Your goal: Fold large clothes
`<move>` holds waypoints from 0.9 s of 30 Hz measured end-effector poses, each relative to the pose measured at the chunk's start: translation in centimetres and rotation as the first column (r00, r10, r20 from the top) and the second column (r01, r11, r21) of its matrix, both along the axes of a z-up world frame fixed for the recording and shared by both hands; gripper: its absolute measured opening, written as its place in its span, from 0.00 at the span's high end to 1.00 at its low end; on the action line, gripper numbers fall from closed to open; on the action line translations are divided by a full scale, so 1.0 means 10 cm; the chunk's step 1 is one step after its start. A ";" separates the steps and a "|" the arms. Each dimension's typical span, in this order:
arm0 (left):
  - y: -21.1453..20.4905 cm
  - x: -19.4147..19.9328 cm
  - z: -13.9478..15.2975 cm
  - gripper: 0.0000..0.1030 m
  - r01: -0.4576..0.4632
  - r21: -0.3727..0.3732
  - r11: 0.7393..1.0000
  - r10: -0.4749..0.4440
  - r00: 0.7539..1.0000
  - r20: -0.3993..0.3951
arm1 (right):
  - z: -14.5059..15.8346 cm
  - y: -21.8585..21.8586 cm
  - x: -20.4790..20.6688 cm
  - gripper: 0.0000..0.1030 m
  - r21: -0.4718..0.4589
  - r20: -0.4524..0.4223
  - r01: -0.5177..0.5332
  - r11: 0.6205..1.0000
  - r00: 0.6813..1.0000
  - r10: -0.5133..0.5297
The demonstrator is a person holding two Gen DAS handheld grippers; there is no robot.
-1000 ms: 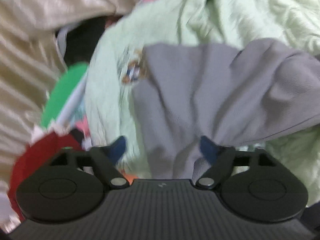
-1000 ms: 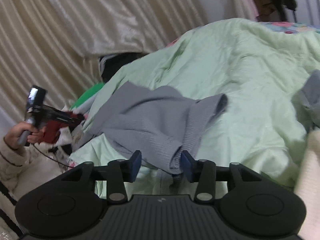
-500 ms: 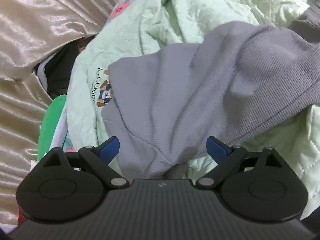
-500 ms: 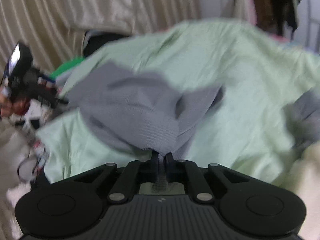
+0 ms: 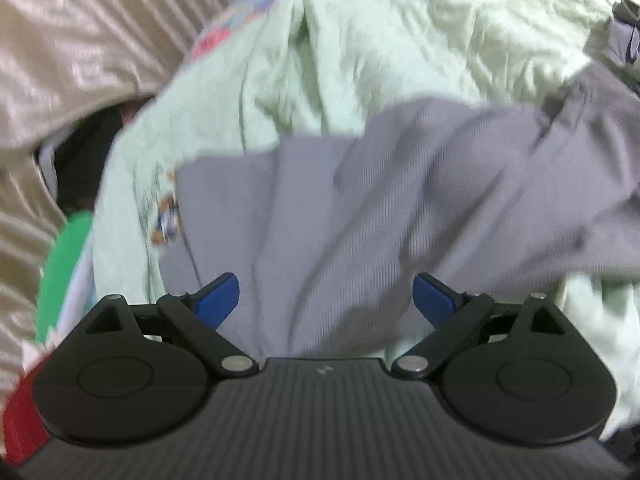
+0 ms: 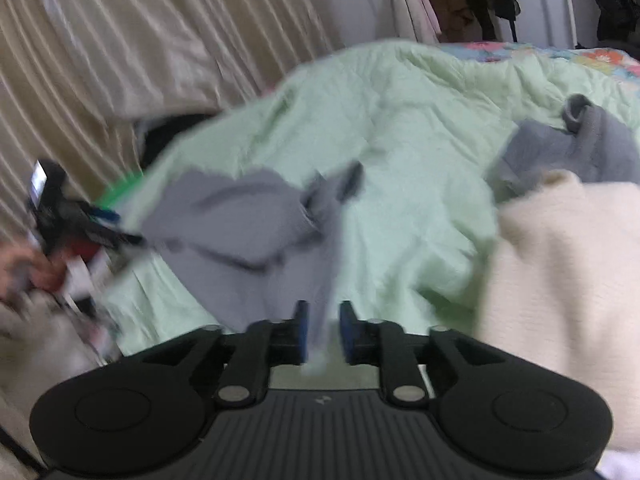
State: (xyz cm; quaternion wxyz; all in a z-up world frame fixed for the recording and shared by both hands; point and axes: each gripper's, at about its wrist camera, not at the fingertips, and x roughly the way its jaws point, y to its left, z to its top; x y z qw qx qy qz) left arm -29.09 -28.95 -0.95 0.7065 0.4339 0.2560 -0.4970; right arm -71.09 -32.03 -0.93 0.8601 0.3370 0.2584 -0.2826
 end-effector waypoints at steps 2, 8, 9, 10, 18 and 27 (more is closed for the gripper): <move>-0.11 -0.04 -0.02 0.00 0.024 -0.040 0.999 -0.022 0.999 0.044 | 0.07 -0.13 0.27 0.51 -0.060 0.021 -0.025 0.998 0.999 0.026; -0.21 -0.05 -0.24 0.00 0.035 0.008 0.999 -0.035 0.998 0.061 | 0.04 -0.47 1.03 0.36 -0.187 -0.105 -0.110 0.976 0.990 0.092; -0.20 -0.02 -0.26 0.00 0.032 0.018 0.999 -0.033 0.998 0.046 | 0.00 -0.56 1.16 0.37 -0.180 -0.129 -0.144 0.973 0.984 0.122; -0.18 0.02 -0.28 0.00 0.029 0.029 0.999 -0.030 0.999 0.032 | -0.05 -0.66 1.28 0.36 -0.157 -0.150 -0.169 0.973 0.978 0.146; -0.08 0.32 -0.24 0.00 -0.067 0.024 0.997 0.067 0.998 -0.015 | -0.28 -1.01 1.70 0.94 -0.065 -0.172 -0.281 0.958 0.949 0.266; 0.07 0.48 -0.18 0.00 -0.111 0.026 0.994 0.113 0.989 -0.097 | 0.60 -0.23 0.83 0.94 -0.358 0.092 -0.232 0.904 0.955 0.281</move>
